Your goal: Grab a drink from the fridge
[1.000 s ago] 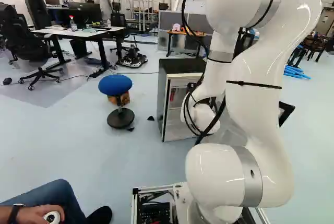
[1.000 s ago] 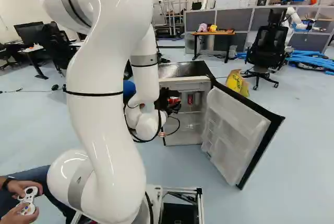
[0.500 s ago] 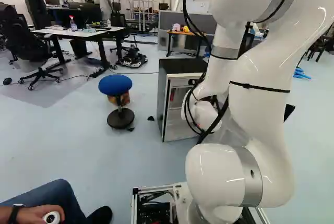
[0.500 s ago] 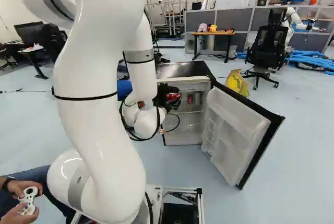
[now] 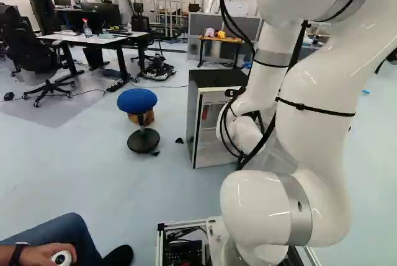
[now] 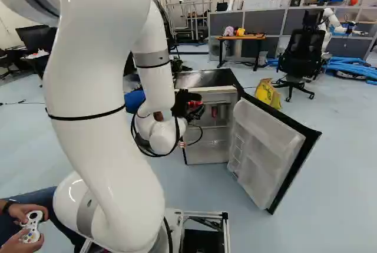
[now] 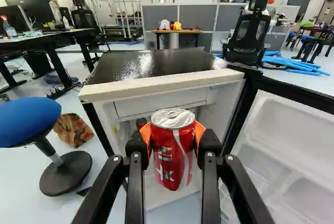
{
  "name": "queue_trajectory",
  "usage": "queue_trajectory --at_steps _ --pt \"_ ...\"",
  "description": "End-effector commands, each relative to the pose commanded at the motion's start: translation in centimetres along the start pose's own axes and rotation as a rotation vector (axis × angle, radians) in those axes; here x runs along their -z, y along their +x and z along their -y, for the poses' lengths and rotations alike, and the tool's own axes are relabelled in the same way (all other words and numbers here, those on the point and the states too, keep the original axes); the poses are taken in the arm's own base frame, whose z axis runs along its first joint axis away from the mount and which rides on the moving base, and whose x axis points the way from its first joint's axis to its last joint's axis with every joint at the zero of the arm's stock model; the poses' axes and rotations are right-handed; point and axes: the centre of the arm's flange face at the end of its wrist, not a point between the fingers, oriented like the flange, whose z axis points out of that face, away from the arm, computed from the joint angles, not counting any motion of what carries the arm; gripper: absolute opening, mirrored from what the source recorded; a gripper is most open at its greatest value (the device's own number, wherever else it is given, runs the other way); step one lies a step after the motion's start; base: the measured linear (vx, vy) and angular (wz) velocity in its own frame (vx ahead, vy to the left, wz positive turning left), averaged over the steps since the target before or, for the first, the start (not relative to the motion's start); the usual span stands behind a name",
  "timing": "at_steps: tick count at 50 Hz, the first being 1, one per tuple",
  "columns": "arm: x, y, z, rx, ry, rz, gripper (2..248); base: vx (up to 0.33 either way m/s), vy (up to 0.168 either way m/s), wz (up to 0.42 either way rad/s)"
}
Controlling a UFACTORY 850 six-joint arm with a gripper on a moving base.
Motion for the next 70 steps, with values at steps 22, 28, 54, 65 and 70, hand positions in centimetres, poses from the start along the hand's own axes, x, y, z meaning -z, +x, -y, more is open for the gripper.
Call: queue_trajectory --at_steps 22,28,54,65,70 --pt "0.3 1.6 0.0 -0.001 0.002 -0.004 100 0.0 0.0 0.0" --pt "0.2 2.1 0.1 -0.001 0.003 -0.016 100 0.0 0.0 0.0" --pt "-0.8 4.7 0.4 -0.002 0.009 -0.08 100 0.0 0.0 0.0" --pt "-1.6 5.9 0.5 -0.003 0.013 -0.111 100 0.0 0.0 0.0" --pt "-2.1 6.5 0.6 -0.003 0.015 -0.125 100 0.0 0.0 0.0"
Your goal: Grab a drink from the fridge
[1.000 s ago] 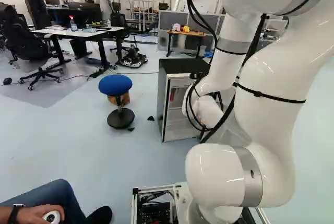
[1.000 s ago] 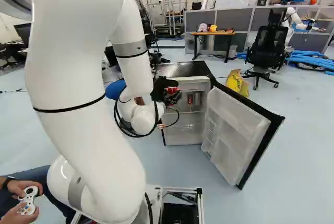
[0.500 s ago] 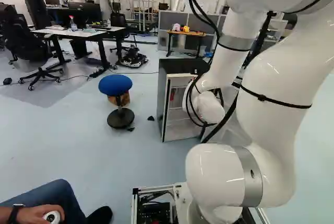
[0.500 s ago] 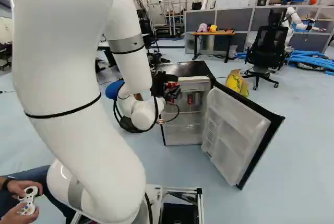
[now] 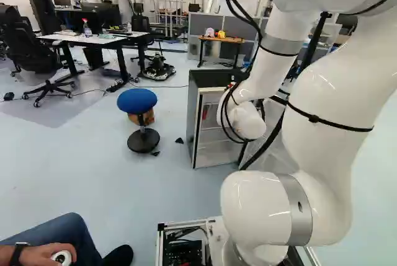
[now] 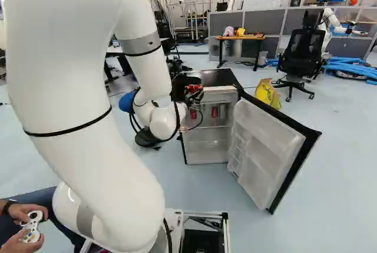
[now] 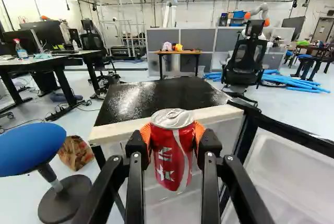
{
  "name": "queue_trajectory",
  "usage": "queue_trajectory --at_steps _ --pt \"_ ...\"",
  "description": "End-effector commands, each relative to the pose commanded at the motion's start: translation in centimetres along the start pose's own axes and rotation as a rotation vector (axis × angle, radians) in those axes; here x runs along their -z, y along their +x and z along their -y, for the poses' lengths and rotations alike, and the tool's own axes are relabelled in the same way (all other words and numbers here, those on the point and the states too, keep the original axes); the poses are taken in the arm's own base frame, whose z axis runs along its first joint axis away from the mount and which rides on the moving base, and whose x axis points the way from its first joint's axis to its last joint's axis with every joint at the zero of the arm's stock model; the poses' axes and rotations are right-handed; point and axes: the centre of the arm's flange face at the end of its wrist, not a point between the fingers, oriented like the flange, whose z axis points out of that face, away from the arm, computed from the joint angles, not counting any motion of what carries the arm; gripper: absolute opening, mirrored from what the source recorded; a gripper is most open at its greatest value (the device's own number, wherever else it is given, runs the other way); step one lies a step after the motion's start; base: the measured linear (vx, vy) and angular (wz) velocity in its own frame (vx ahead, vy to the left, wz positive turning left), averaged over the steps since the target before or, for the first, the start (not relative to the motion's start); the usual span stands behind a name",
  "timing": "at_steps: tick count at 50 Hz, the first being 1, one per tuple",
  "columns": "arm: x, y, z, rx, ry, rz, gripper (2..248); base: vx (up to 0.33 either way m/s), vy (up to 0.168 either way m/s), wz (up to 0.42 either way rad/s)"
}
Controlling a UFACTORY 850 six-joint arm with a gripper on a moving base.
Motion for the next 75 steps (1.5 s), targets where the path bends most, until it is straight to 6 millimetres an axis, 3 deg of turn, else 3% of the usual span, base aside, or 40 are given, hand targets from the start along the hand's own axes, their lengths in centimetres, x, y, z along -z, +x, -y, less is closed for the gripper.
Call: queue_trajectory --at_steps 35,75 --pt "-5.6 3.7 0.9 -0.002 0.018 -0.103 100 0.0 0.0 0.0" --pt "-13.8 3.6 2.3 -0.003 0.037 -0.131 100 0.0 0.0 0.0"
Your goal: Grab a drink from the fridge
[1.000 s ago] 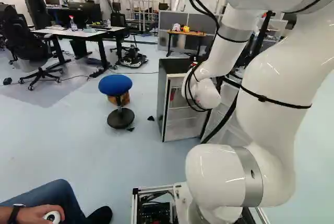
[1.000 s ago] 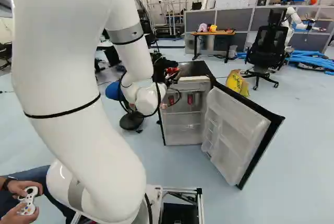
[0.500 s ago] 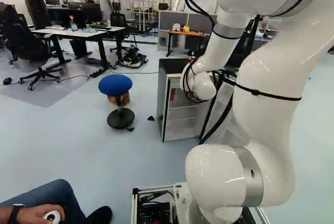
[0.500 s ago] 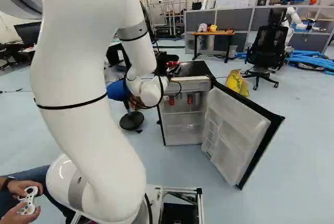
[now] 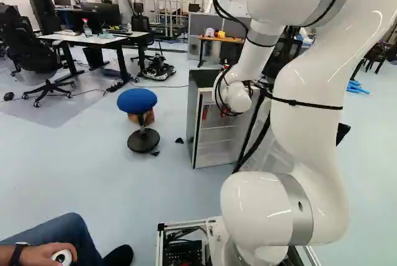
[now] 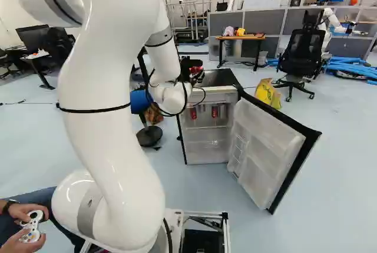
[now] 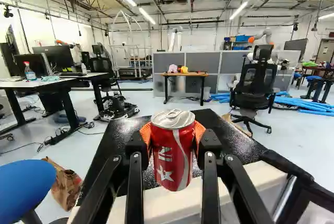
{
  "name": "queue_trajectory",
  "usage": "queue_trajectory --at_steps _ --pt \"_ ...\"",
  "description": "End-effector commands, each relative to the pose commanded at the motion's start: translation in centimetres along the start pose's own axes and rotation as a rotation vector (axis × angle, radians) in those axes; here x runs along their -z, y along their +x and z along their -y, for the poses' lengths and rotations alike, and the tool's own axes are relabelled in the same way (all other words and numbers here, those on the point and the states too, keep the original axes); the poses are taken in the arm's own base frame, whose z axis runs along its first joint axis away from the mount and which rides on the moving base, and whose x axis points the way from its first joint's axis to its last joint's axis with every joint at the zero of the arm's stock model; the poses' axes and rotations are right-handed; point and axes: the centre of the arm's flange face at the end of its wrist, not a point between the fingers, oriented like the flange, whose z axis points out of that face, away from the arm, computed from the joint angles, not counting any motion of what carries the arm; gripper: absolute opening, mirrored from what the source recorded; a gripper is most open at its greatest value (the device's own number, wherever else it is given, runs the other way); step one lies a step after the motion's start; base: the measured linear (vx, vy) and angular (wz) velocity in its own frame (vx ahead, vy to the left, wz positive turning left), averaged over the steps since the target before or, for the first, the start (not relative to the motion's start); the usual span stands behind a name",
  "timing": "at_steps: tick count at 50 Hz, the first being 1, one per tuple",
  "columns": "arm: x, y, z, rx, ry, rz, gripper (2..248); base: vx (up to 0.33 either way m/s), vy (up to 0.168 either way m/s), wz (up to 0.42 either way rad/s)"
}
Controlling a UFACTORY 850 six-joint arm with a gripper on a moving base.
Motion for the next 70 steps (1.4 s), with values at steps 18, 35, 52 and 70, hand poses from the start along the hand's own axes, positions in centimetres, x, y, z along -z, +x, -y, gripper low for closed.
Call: queue_trajectory --at_steps 18,35,52,70 --pt "-3.7 -1.0 0.5 -0.001 0.008 0.017 100 0.0 0.0 0.0" --pt "-6.9 -2.1 0.9 -0.001 0.014 0.038 100 0.0 0.0 0.0" --pt "-9.6 -3.0 1.3 -0.002 0.018 0.058 100 0.0 0.0 0.0" --pt "-12.5 -3.8 1.8 -0.003 0.023 0.047 100 0.0 0.0 0.0"
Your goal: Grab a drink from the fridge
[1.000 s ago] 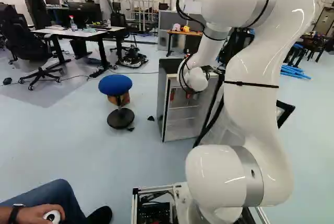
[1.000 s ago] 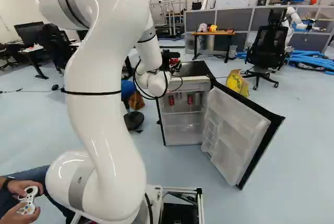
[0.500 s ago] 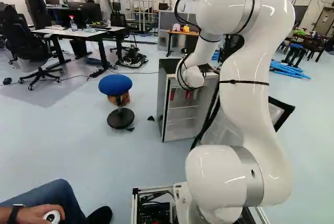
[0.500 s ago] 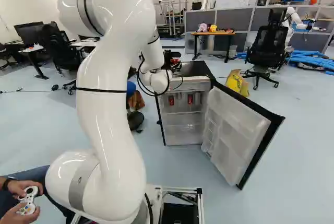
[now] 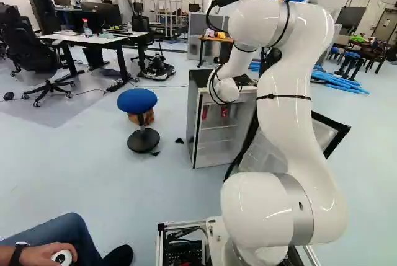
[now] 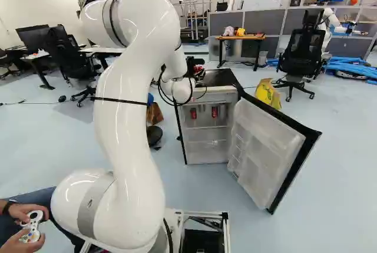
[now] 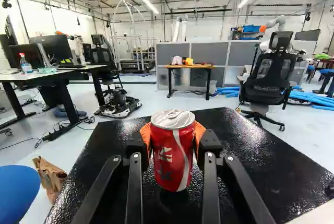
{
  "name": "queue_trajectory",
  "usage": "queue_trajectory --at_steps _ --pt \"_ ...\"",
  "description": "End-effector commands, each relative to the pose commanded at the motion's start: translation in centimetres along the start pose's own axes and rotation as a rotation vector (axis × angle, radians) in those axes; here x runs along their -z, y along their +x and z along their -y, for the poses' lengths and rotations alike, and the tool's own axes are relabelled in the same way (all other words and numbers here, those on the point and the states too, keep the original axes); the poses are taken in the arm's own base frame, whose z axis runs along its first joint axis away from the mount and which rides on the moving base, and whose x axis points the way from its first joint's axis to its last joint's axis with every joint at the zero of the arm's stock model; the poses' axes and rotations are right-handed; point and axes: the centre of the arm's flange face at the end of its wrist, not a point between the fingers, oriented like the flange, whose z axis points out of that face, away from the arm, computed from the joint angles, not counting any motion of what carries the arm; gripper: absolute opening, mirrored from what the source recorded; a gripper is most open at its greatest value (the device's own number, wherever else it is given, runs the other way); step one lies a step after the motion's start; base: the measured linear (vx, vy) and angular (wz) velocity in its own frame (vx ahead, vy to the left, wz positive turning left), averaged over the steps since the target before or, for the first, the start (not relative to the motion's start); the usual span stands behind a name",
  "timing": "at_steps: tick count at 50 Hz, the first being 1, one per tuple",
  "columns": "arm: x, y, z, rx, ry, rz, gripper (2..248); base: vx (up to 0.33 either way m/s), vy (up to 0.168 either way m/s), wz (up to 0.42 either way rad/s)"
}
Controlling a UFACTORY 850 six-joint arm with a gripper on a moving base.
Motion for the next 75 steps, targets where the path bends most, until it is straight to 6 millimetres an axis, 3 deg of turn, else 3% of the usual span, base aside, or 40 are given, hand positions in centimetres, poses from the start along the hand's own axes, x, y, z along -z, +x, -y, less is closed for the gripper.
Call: queue_trajectory --at_steps 35,75 --pt "-3.8 -1.2 0.5 -0.001 0.006 0.014 100 0.0 0.0 0.0" --pt "-3.8 -1.3 0.5 -0.001 0.006 0.018 100 0.0 0.0 0.0"
